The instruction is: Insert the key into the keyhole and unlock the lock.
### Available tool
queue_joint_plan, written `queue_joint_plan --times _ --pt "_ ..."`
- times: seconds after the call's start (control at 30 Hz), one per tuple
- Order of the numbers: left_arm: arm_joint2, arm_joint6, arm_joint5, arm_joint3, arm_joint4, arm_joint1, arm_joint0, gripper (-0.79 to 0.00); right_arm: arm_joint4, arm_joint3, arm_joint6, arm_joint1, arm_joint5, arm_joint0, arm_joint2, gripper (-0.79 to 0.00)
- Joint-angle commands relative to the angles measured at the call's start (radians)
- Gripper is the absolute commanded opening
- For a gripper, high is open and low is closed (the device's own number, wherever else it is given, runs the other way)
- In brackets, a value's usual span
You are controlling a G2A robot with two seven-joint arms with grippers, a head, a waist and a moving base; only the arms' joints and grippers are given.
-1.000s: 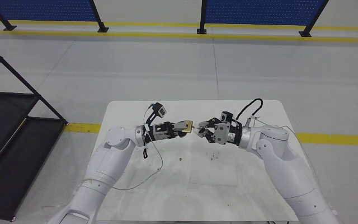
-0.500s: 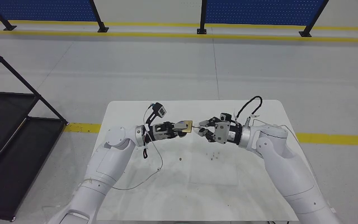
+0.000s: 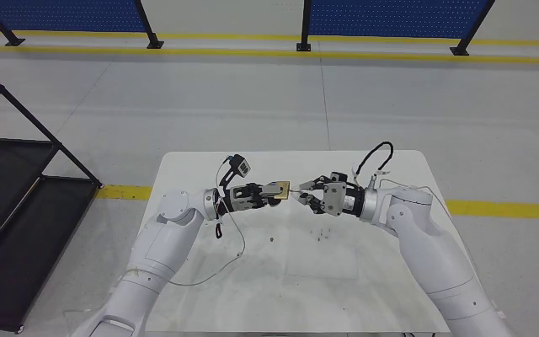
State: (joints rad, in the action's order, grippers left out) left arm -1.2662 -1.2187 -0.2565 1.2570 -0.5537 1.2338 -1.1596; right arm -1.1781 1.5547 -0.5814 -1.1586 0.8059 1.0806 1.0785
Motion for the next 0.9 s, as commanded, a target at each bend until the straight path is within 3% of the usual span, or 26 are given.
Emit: queue_joint_plan --times 0.0,0.87 --pt "0.000 0.000 0.000 0.000 0.000 0.000 0.000 -0.785 -0.011 -0.003 0.003 -0.001 0.007 -0.001 0.000 -0.785" --pt "0.000 0.000 0.000 0.000 0.000 0.000 0.000 -0.785 -0.113 -0.012 0.065 -0.003 0.070 0.003 0.008 -0.785"
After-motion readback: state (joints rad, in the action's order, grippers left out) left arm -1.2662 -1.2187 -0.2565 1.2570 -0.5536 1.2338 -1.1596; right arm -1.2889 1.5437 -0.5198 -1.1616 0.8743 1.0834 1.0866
